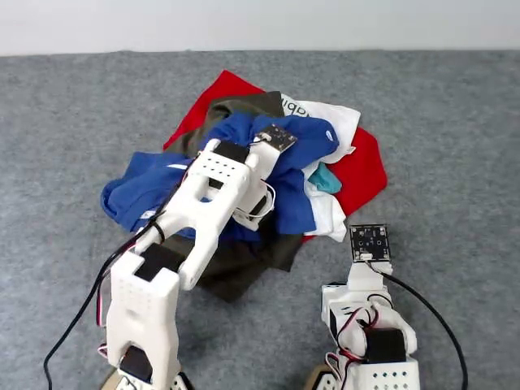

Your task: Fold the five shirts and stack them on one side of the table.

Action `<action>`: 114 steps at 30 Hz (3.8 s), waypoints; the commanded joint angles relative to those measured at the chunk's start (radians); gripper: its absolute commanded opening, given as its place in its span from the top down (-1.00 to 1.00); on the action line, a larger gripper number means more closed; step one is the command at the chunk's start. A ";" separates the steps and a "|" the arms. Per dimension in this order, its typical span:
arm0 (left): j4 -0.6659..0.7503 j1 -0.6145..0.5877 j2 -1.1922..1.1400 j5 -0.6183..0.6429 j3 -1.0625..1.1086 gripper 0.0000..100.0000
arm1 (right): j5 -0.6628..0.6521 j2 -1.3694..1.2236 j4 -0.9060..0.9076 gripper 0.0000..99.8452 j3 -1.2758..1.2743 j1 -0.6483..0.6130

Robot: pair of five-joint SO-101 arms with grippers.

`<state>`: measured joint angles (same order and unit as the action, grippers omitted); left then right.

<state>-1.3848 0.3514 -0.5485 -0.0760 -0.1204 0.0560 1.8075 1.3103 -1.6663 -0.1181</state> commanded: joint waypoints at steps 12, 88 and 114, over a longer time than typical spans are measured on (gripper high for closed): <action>-0.230 -0.126 0.350 -0.075 -0.262 0.97 | 0.005 0.004 -0.007 0.98 -0.017 -0.002; -0.324 -0.402 0.522 -0.307 -0.170 0.29 | 0.005 0.004 -0.007 0.98 -0.017 -0.002; -0.104 -0.199 -0.041 -0.187 -0.260 0.98 | 0.005 0.004 -0.007 0.98 -0.017 -0.002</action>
<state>-1.4507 0.1534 -0.6375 -0.2723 -0.3061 0.0560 1.8075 1.3103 -1.6663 -0.1181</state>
